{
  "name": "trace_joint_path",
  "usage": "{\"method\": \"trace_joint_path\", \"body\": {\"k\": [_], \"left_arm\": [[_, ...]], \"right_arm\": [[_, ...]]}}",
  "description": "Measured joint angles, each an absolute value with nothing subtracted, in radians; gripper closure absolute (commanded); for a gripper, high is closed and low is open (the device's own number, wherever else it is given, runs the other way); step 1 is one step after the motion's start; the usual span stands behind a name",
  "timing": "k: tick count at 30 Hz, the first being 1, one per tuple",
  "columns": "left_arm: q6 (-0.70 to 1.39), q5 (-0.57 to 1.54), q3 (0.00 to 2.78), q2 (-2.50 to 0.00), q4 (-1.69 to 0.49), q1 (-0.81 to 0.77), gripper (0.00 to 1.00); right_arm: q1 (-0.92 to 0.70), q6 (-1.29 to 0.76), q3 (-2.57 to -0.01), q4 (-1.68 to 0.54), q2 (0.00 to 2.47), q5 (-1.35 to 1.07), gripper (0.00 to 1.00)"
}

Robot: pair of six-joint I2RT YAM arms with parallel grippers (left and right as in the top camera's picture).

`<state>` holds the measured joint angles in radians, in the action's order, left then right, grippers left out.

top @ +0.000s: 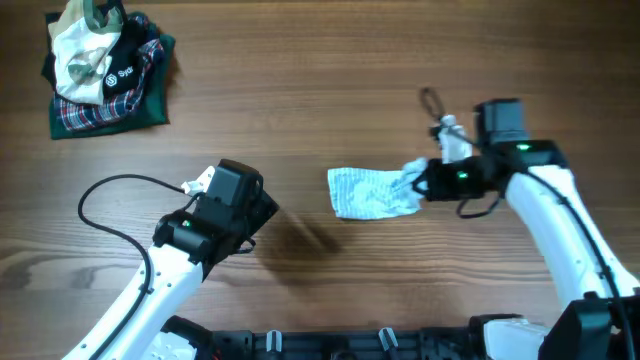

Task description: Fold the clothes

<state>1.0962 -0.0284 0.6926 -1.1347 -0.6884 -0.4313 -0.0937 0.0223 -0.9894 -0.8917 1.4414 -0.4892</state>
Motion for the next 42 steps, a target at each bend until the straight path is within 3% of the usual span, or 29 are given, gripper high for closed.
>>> {"method": "trace_joint_path", "body": {"k": [15, 16, 17, 18, 19, 20, 31, 38, 42], "left_arm": [[1.096, -0.028, 0.693, -1.135, -0.688, -0.431, 0.22], [1.096, -0.028, 0.693, -1.135, -0.689, -0.431, 0.22], [1.096, -0.028, 0.693, -1.135, -0.688, -0.431, 0.22], [1.096, -0.028, 0.693, -1.135, -0.688, -0.431, 0.22], [1.096, -0.028, 0.693, -1.135, -0.688, -0.431, 0.22], [1.096, -0.028, 0.693, -1.135, -0.688, -0.431, 0.22], [1.096, -0.028, 0.693, -1.135, -0.689, -0.431, 0.22], [1.096, -0.032, 0.693, -1.135, -0.704, -0.431, 0.20], [1.073, -0.032, 0.693, -1.135, -0.680, -0.431, 0.20]], "right_arm": [[-0.448, -0.134, -0.989, -0.699, 1.582, -0.489, 0.94], [-0.455, -0.146, -0.989, -0.681, 1.592, -0.489, 0.80], [-0.459, -0.166, -0.989, -0.656, 1.603, -0.489, 0.47], [-0.459, -0.175, -0.989, -0.649, 1.606, -0.489, 0.24], [-0.459, -0.191, -0.989, -0.636, 1.607, -0.489, 0.12], [-0.459, -0.207, -0.989, -0.618, 1.607, -0.491, 0.07], [-0.429, -0.310, -1.016, -0.516, 1.578, -0.591, 0.06], [-0.193, -0.331, -1.031, -0.713, 1.428, -0.573, 0.01], [-0.142, -0.271, -1.031, -0.782, 1.427, -0.512, 0.01]]}}
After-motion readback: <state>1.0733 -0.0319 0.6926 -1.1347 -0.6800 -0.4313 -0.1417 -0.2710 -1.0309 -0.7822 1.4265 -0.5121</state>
